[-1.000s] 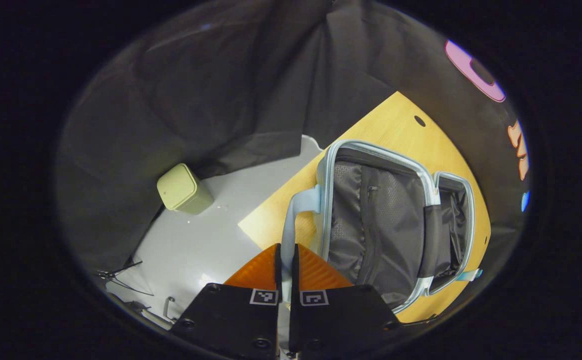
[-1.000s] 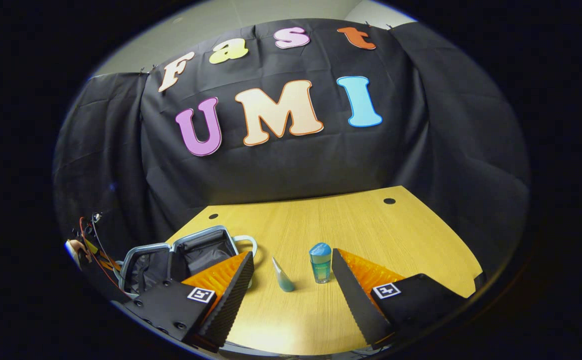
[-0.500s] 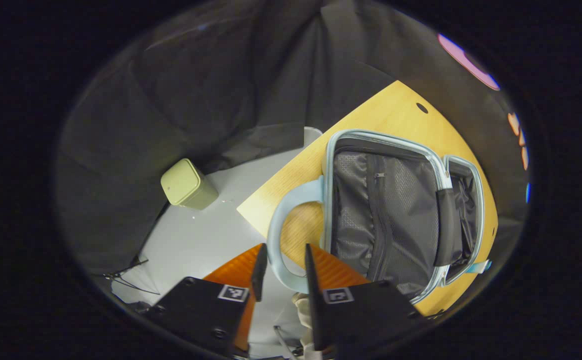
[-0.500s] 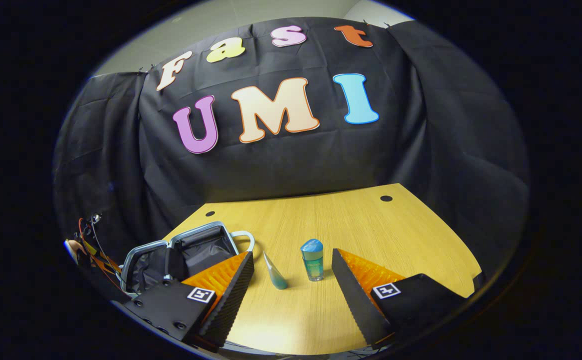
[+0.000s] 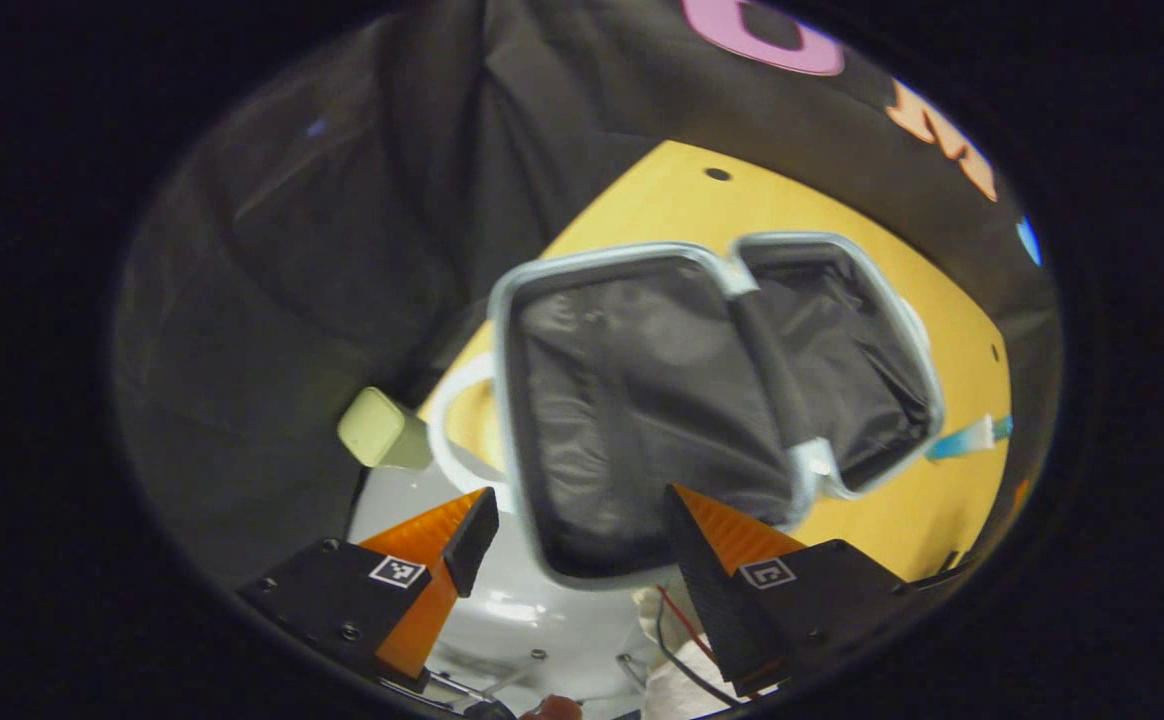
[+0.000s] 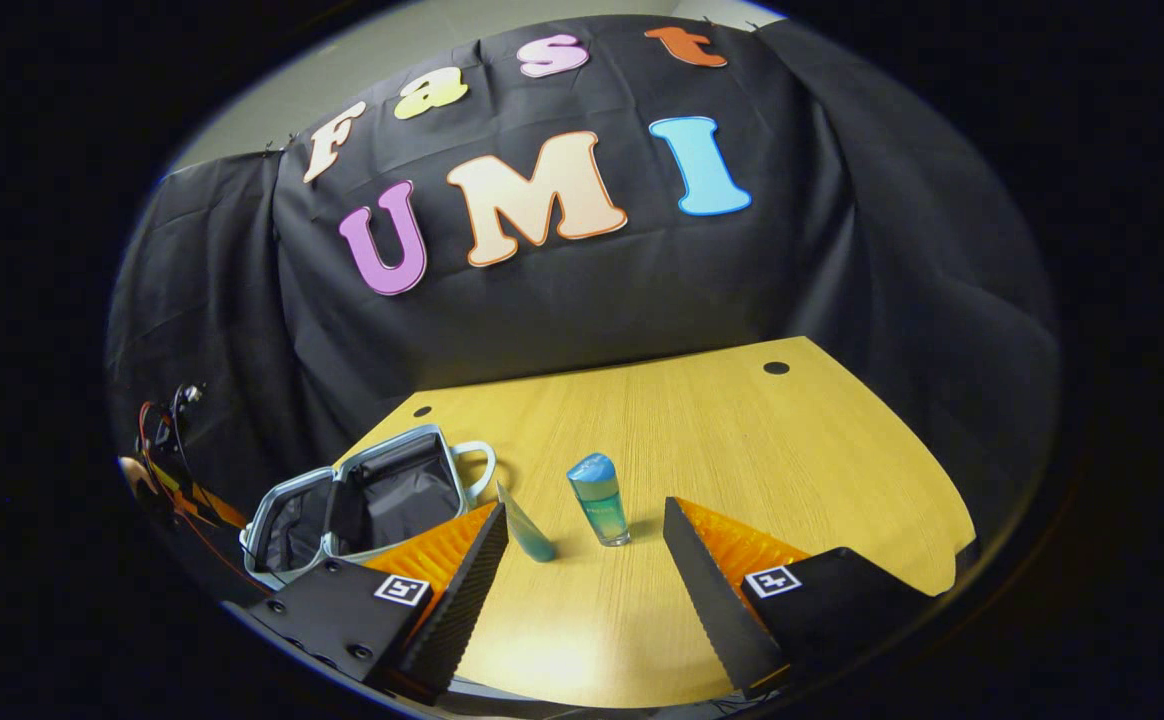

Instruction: First open the suitcase, pack the skin care products into it, and then close the suitcase.

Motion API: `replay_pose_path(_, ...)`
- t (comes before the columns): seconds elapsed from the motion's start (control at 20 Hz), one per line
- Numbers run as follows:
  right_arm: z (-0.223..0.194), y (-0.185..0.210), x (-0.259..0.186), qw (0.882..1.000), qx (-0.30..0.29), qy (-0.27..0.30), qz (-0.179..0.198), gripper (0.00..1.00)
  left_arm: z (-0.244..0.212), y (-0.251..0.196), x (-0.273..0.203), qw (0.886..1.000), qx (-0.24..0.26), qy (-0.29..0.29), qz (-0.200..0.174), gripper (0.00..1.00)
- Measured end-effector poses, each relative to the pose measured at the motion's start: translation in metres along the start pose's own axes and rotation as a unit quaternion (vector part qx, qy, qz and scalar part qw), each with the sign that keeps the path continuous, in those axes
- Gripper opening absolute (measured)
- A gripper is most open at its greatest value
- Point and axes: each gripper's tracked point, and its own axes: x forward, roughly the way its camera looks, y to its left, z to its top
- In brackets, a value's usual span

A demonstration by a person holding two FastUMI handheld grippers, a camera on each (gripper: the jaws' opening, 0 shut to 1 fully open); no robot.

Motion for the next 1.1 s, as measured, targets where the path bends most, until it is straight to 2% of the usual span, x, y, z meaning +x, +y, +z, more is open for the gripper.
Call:
replay_pose_path(0.25,-0.003,-0.024,0.008,0.999,-0.011,0.025,0.016,0.98,-0.034,-0.137,-0.007,0.995,0.06,0.027,-0.081,0.98)
replay_pose_path(0.3,-0.004,-0.028,0.011,0.999,-0.011,0.03,0.018,0.94,-0.042,-0.164,-0.007,0.993,0.072,0.031,-0.093,0.97)
replay_pose_path(0.35,-0.006,-0.033,0.012,0.999,-0.011,0.034,0.021,0.98,-0.046,-0.187,-0.005,0.99,0.084,0.036,-0.104,0.96)
replay_pose_path(0.5,-0.013,-0.045,0.025,0.998,-0.018,0.056,0.028,0.98,-0.065,-0.256,0.007,0.984,0.098,0.051,-0.143,0.96)
replay_pose_path(0.55,-0.017,-0.049,0.027,0.997,-0.022,0.062,0.032,0.98,-0.069,-0.274,0.012,0.982,0.101,0.055,-0.151,0.96)
replay_pose_path(0.6,-0.019,-0.052,0.028,0.997,-0.026,0.066,0.036,0.94,-0.073,-0.29,0.015,0.981,0.104,0.057,-0.156,0.96)
replay_pose_path(0.75,-0.027,-0.058,0.034,0.995,-0.037,0.073,0.05,0.98,-0.072,-0.328,0.032,0.977,0.116,0.048,-0.172,0.96)
replay_pose_path(1.1,-0.05,-0.066,0.046,0.991,-0.065,0.094,0.075,0.99,-0.05,-0.411,0.074,0.961,0.148,-0.043,-0.229,0.96)
